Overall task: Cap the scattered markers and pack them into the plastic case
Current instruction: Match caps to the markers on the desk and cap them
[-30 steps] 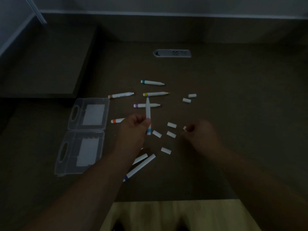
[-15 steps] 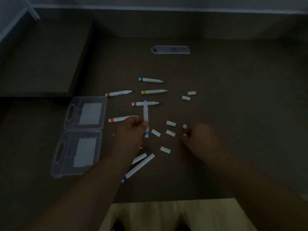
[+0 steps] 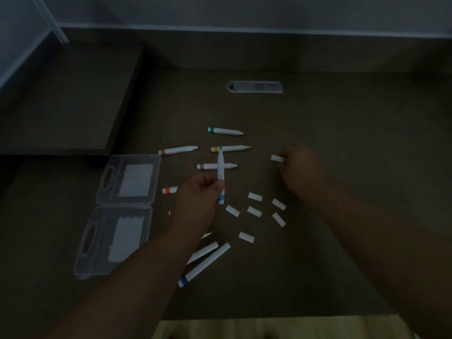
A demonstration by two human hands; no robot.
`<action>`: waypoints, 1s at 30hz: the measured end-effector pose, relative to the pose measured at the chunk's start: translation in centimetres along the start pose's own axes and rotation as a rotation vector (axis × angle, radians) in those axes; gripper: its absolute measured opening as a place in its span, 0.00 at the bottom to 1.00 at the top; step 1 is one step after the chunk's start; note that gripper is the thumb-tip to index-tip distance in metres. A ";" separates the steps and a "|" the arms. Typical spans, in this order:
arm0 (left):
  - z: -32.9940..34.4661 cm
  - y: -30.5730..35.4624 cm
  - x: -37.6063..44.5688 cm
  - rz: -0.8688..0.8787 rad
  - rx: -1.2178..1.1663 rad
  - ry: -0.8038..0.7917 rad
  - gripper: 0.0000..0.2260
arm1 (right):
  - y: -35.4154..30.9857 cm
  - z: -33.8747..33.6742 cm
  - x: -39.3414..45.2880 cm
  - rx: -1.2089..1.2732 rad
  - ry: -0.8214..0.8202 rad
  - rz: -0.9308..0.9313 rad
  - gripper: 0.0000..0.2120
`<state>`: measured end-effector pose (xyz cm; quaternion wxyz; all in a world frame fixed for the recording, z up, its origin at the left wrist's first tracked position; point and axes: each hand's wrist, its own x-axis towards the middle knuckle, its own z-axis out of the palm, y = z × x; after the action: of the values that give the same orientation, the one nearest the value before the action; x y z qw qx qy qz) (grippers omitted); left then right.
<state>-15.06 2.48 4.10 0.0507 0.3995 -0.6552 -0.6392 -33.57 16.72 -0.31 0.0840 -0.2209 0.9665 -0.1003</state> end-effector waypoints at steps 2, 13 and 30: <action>0.1 0.3 0.3 0.000 -0.011 -0.002 0.06 | -0.1 0.2 1.2 -0.039 -0.033 -0.025 0.15; 0.7 1.1 1.8 0.011 0.004 -0.001 0.08 | -1.5 -0.6 2.1 0.347 -0.204 0.218 0.09; 2.1 1.9 2.3 0.026 0.032 -0.025 0.05 | -3.0 -3.7 -1.9 1.404 -0.576 0.761 0.10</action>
<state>-18.69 2.61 4.37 0.0445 0.3838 -0.6711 -0.6327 -31.42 15.55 4.21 0.4724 0.2059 0.6295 -0.5815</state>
